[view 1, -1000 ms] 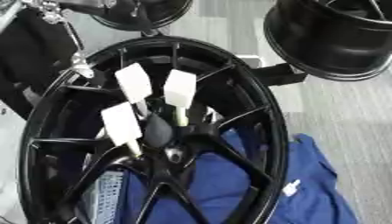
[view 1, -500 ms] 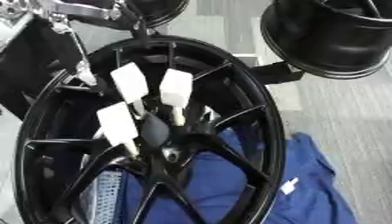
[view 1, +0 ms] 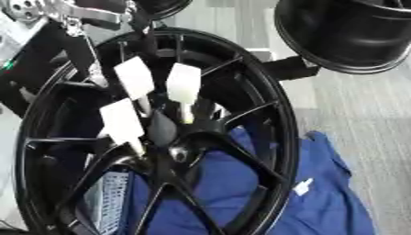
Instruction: Pull the pin out of the wheel hub.
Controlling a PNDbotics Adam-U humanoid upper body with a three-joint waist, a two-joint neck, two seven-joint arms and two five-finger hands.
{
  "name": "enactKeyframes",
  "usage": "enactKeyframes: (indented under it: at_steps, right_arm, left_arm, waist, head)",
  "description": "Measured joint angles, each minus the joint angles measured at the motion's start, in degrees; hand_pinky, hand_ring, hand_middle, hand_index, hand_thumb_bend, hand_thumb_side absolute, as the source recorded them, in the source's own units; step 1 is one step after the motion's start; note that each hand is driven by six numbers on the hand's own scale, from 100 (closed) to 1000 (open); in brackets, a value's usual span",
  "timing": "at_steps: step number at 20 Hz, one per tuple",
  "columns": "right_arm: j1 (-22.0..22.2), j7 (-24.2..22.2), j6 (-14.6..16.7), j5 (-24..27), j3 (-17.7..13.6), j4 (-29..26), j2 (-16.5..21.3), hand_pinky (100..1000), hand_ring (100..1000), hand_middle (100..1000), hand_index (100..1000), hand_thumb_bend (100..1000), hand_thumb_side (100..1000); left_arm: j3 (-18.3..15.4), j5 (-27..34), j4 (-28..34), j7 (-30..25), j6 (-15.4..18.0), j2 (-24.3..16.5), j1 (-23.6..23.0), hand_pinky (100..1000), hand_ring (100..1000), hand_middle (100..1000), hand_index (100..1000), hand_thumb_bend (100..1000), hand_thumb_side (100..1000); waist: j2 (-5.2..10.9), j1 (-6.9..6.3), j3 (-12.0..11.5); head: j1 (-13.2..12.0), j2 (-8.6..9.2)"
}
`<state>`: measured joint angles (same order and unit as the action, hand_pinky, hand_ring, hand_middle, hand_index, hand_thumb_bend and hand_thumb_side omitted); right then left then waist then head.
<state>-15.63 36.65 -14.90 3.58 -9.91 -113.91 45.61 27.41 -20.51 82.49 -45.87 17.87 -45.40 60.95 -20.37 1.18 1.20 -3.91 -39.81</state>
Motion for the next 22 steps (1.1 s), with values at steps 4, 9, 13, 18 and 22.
enactKeyframes:
  at_steps: [4, 9, 13, 18, 22]
  right_arm:
    - [0.0, 0.1, 0.1, -0.2, -0.1, 0.0, -0.1, 677, 629, 570, 754, 100, 438]
    - [0.0, 0.3, 0.3, -0.2, -0.3, 0.0, -0.5, 677, 629, 571, 755, 100, 439]
    - [0.0, 0.4, 0.4, -0.2, -0.4, 0.0, -0.6, 677, 629, 571, 755, 100, 439]
    - [0.0, 0.7, 0.7, -0.2, -0.4, 0.0, -1.0, 676, 629, 571, 755, 100, 440]
    - [0.0, 1.0, 0.7, -0.2, -0.7, 0.0, -1.1, 676, 630, 571, 755, 100, 442]
  left_arm:
    - [0.4, 0.4, -0.7, 0.1, 0.1, 0.4, 0.0, 818, 728, 644, 751, 670, 100]
    - [0.8, 0.9, -1.0, 0.1, 0.1, 0.7, 0.4, 803, 698, 602, 743, 659, 100]
    - [1.2, 0.9, -1.5, 0.1, 0.1, 1.2, 0.7, 792, 676, 571, 726, 655, 100]
    - [1.3, 0.6, -2.2, 0.1, 0.1, 1.3, 0.8, 776, 645, 540, 689, 626, 100]
    - [1.4, 0.8, -2.4, 0.1, 0.1, 1.6, 0.9, 765, 627, 525, 672, 607, 100]
  waist:
    - [0.04, 0.0, 0.0]
    - [0.11, 0.0, 0.0]
    - [0.13, 0.02, -0.1]
    - [0.13, 0.09, -0.2]
    - [0.16, 0.1, -0.2]
  head:
    - [-0.2, -0.51]
    - [-1.3, -1.53]
    - [-1.9, -2.38]
    - [-2.2, -2.98]
    - [-2.3, -2.96]
